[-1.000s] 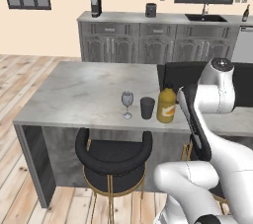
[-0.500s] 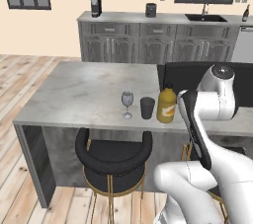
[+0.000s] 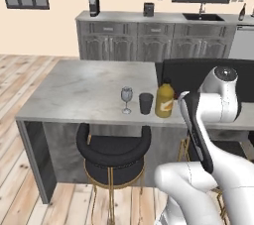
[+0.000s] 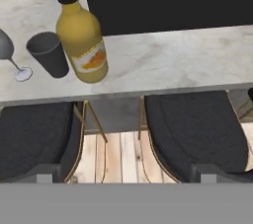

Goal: There is a wine glass and glass cup on the dining counter. Place the wine bottle next to the wine glass and the juice bottle next to the glass cup.

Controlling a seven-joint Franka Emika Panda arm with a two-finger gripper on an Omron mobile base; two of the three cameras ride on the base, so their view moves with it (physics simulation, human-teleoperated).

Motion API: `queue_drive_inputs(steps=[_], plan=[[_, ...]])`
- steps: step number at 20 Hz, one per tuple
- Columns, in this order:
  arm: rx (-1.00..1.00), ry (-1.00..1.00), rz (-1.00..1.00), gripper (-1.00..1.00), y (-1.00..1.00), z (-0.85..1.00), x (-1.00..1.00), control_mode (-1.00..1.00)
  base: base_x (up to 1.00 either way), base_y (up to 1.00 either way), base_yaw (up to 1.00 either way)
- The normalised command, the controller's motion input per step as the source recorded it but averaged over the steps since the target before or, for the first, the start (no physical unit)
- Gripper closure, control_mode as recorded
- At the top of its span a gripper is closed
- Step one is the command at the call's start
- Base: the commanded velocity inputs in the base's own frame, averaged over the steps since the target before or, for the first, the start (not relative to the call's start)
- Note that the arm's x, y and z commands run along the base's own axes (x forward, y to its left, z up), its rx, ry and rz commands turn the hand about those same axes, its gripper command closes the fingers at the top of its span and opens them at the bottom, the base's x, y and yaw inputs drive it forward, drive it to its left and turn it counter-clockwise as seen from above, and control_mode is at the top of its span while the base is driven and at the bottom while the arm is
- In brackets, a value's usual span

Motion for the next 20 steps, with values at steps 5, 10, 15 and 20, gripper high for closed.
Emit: queue_drive_inputs(steps=[5,10,15,20], plan=[[0.0,0.0,0.0,-1.0,0.0,0.0,0.0,1.0,-0.63,0.0,-0.04],[0.0,0.0,0.0,-1.0,0.0,0.0,0.0,1.0,-0.35,-0.2,-0.06],[0.0,0.0,0.0,-1.0,0.0,0.0,0.0,1.0,0.0,-0.67,-0.08],[0.0,0.0,0.0,-1.0,0.0,0.0,0.0,1.0,0.0,-0.75,-0.02]])
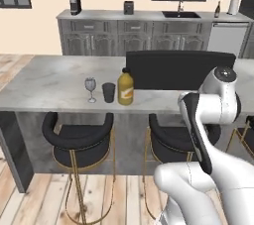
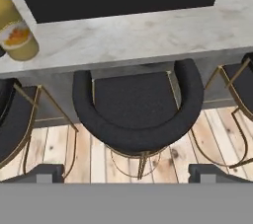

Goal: There is a wine glass and glass cup on the dining counter. Place the wine bottle next to the wine glass and the juice bottle next to the glass cup.

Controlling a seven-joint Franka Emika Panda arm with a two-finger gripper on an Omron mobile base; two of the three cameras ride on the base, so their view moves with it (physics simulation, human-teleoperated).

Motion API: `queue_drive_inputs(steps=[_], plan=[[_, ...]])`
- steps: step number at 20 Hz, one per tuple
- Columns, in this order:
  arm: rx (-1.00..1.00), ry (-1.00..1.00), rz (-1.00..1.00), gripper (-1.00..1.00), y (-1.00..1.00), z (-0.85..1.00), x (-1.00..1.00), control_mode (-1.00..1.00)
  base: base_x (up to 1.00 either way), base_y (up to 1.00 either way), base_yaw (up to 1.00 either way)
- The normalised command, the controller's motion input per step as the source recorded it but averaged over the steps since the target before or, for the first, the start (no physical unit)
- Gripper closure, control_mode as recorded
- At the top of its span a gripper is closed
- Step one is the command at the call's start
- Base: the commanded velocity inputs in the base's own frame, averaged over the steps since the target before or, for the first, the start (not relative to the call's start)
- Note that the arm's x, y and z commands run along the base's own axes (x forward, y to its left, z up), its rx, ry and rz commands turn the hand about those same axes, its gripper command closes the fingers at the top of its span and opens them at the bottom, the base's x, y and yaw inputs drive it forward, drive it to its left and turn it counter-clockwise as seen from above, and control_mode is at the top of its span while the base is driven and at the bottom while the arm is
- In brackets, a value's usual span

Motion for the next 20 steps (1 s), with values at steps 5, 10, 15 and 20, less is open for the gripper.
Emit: queue_drive_inputs(steps=[5,10,15,20], plan=[[0.0,0.0,0.0,-1.0,0.0,0.0,0.0,1.0,0.0,-0.75,-0.03],[0.0,0.0,0.0,-1.0,0.0,0.0,0.0,1.0,-0.17,-0.76,-0.01],[0.0,0.0,0.0,-1.0,0.0,0.0,0.0,1.0,-0.17,-0.76,-0.01],[0.0,0.0,0.0,-1.0,0.0,0.0,0.0,1.0,-0.11,-0.78,0.0]])
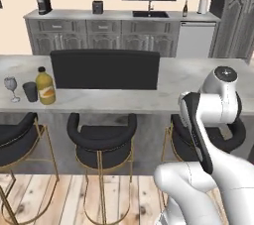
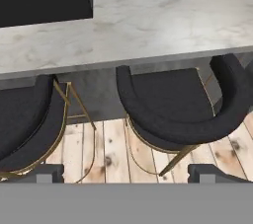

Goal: There is a wine glass and glass cup on the dining counter. Place the wine bottle next to the wine glass and the juice bottle next to the glass cup.

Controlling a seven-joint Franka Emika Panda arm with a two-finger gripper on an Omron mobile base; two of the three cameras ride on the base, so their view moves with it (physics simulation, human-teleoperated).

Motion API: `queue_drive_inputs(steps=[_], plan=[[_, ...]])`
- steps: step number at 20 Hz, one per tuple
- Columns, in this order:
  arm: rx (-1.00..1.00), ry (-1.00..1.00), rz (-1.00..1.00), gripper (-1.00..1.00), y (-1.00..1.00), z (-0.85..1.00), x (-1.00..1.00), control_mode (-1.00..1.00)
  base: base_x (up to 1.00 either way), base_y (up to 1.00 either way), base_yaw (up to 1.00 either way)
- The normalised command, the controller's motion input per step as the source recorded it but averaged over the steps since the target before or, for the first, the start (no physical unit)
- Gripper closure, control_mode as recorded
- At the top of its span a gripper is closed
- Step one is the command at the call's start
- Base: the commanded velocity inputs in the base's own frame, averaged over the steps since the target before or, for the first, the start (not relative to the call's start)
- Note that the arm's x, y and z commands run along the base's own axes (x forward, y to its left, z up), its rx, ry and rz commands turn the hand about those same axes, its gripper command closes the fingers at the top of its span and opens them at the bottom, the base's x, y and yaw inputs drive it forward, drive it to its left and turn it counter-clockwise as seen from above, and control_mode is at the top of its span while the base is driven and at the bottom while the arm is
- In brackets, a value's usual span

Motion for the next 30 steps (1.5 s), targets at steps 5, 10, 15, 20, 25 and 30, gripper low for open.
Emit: queue_drive_inputs(steps=[5,10,15,20,25,30], plan=[[0.0,0.0,0.0,-1.0,0.0,0.0,0.0,1.0,-0.1,-0.78,0.0],[0.0,0.0,0.0,-1.0,0.0,0.0,0.0,1.0,-0.11,-0.78,0.0],[0.0,0.0,0.0,-1.0,0.0,0.0,0.0,1.0,-0.09,-0.78,0.0],[0.0,0.0,0.0,-1.0,0.0,0.0,0.0,1.0,-0.06,-0.79,0.0],[0.0,0.0,0.0,-1.0,0.0,0.0,0.0,1.0,-0.06,-0.79,0.0],[0.0,0.0,0.0,-1.0,0.0,0.0,0.0,1.0,-0.01,-0.8,0.0]])
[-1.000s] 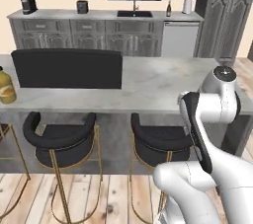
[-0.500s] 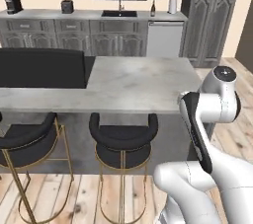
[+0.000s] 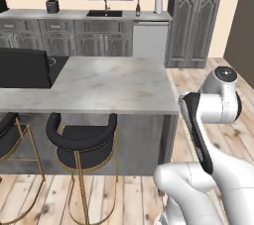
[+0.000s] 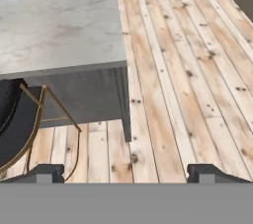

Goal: There is a wine glass and glass cup on the dining counter. Place the wine bottle next to the wine glass and the juice bottle next to the glass cup.

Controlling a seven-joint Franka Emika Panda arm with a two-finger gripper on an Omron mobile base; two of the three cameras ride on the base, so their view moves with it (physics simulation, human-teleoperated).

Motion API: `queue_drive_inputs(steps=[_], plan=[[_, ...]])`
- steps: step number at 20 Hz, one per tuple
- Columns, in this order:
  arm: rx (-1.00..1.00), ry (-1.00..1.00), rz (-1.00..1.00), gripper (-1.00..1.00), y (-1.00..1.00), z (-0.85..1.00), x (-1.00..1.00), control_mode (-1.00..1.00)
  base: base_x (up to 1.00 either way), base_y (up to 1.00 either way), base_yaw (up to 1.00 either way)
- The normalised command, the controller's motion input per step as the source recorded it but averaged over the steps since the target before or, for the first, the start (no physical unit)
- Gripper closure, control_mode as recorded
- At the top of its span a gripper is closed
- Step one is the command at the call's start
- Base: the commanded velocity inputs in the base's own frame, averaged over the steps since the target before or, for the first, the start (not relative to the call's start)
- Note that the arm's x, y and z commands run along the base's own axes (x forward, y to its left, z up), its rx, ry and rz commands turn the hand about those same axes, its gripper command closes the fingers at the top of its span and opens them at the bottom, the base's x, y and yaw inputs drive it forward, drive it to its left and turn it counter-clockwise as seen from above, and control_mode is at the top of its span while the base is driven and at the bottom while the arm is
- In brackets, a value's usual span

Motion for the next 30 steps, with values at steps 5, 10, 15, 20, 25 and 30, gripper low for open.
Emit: queue_drive_inputs(steps=[5,10,15,20,25,30], plan=[[0.0,0.0,0.0,-1.0,0.0,0.0,0.0,1.0,0.0,-0.79,0.0],[0.0,0.0,0.0,-1.0,0.0,0.0,0.0,1.0,0.0,-0.77,0.01],[0.0,0.0,0.0,-1.0,0.0,0.0,0.0,1.0,0.0,-0.74,0.04],[0.0,0.0,0.0,-1.0,0.0,0.0,0.0,1.0,0.08,-0.71,0.03],[0.0,0.0,0.0,-1.0,0.0,0.0,0.0,1.0,0.37,-0.57,0.09],[0.0,0.0,0.0,-1.0,0.0,0.0,0.0,1.0,0.62,-0.48,0.03]])
